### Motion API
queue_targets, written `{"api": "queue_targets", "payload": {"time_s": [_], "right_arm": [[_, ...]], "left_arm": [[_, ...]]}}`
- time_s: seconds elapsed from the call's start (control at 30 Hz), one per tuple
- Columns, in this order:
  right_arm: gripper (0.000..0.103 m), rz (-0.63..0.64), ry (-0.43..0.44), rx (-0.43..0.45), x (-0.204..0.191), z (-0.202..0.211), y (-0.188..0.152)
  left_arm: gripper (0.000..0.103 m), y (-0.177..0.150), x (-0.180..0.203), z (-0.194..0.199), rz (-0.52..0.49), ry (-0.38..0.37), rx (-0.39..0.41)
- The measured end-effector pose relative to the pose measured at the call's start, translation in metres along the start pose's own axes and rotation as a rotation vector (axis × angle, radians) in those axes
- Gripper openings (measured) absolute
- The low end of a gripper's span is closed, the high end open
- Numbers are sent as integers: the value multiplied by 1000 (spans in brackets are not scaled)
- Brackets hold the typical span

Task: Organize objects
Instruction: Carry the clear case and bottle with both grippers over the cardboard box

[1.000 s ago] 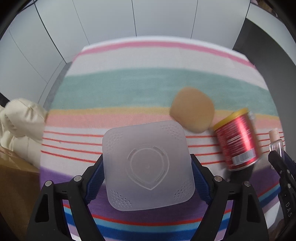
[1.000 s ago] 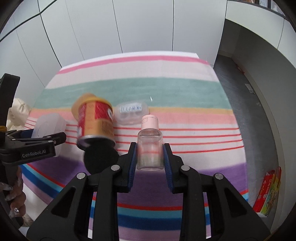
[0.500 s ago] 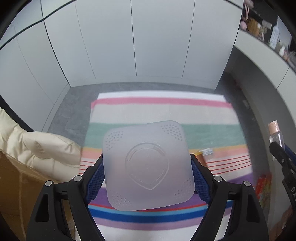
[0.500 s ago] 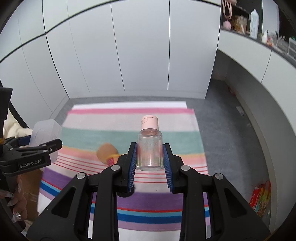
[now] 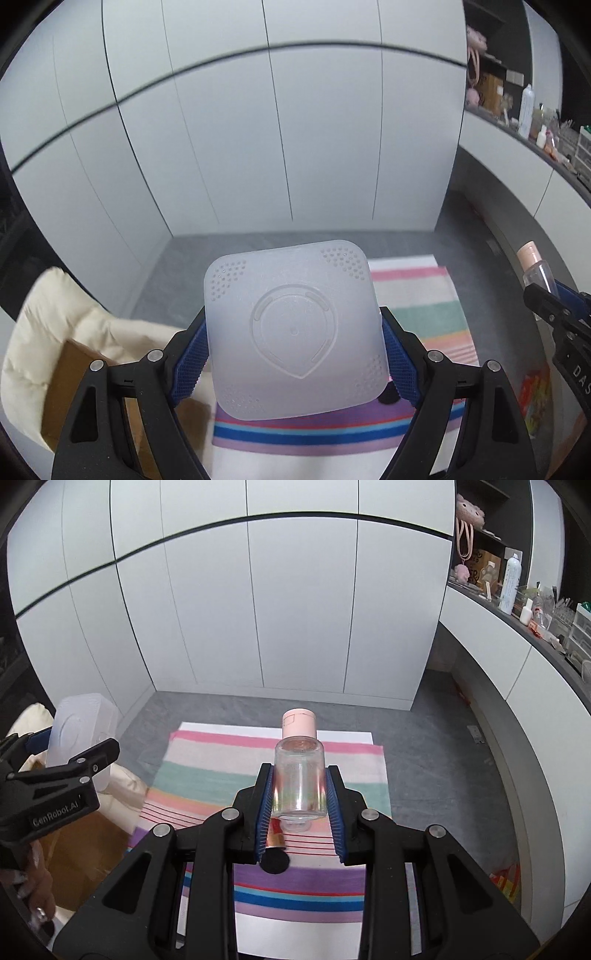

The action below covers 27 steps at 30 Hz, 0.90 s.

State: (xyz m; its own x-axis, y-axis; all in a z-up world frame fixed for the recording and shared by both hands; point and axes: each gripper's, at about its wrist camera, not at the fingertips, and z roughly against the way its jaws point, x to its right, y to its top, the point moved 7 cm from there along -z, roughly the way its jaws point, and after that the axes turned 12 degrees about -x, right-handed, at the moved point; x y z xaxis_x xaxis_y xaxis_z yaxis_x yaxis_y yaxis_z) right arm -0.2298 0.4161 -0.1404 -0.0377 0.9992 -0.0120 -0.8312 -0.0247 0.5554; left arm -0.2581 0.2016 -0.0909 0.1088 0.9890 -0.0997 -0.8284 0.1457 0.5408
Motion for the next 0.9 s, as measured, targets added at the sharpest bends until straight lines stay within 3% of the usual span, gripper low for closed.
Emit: {"api": "queue_targets", "payload": {"time_s": [0.2,0.6,0.9], "right_arm": [[29,14,-26,24,-3,22,8],[29,22,-36,-2,2,23,-9],[29,3,-2,8,-3,40,-45]], "left_arm": [[85,-1,-1,15,14,-14,-24],[85,-25,-13,25,-5,-11,-20],[85,-73,-24,49,-33,-31,0]]}}
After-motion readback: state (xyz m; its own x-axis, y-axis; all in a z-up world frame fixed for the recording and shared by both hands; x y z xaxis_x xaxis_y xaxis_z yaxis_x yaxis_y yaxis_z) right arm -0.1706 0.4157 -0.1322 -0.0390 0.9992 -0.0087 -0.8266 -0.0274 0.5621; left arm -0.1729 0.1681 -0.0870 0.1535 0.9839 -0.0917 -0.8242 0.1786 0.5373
